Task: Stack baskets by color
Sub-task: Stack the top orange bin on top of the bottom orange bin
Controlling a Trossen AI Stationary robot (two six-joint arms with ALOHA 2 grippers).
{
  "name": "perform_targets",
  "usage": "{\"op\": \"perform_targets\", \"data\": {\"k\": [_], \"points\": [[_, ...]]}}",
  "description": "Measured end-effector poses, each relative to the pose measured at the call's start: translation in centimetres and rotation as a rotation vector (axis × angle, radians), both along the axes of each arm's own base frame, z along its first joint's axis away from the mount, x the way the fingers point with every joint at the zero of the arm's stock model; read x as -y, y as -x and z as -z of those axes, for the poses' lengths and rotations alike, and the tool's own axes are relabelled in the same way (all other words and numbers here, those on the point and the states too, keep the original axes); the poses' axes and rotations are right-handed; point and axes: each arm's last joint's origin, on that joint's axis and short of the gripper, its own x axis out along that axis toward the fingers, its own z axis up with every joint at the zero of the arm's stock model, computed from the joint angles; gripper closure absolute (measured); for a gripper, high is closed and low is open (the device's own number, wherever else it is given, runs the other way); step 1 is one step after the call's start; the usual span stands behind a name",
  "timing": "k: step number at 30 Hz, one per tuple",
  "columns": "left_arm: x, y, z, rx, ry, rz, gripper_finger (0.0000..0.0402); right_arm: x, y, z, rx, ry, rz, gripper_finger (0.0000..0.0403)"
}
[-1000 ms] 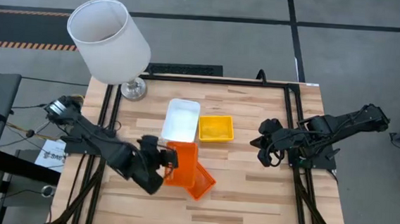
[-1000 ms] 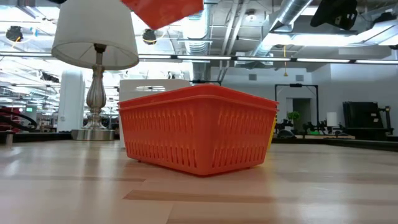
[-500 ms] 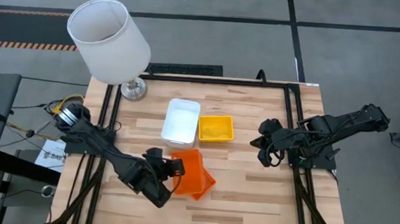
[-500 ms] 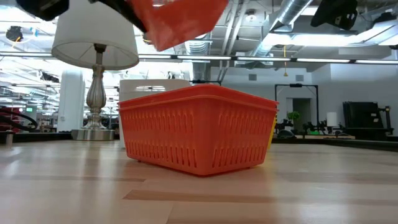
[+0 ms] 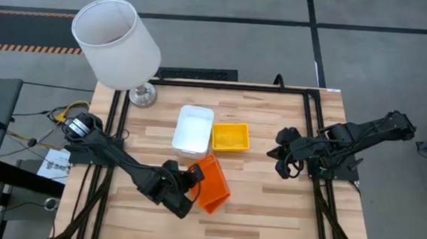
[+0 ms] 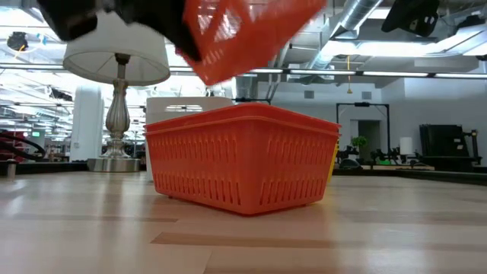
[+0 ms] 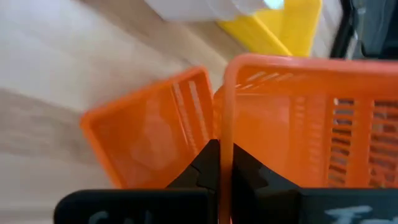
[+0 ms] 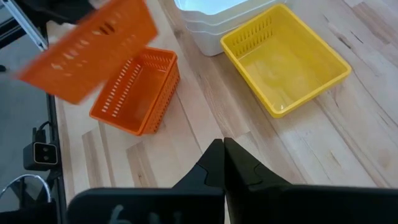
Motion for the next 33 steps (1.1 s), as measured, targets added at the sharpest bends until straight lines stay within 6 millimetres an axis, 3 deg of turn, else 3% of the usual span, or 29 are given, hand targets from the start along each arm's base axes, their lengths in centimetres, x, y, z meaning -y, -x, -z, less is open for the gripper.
{"op": "perform_targets", "data": {"k": [7, 13, 27, 33], "points": [[0.9, -1.1, 2.3, -0.002, 0.092, -0.049, 0.0402, 0.0, 0.0, 0.0, 0.002, 0.001, -0.004, 0.039], [1.3, -1.2, 3.1, -0.074, 0.221, -0.044, 0.0402, 0.0, 0.0, 0.0, 0.002, 0.001, -0.004, 0.039], [0.2, -1.4, 3.1, -0.03, 0.138, -0.117, 0.0402, 0.0, 0.0, 0.0, 0.0, 0.003, -0.006, 0.039], [0.1, -1.5, 3.0, -0.076, 0.055, -0.018, 0.0402, 0.0, 0.0, 0.0, 0.001, 0.003, -0.005, 0.039]]}}
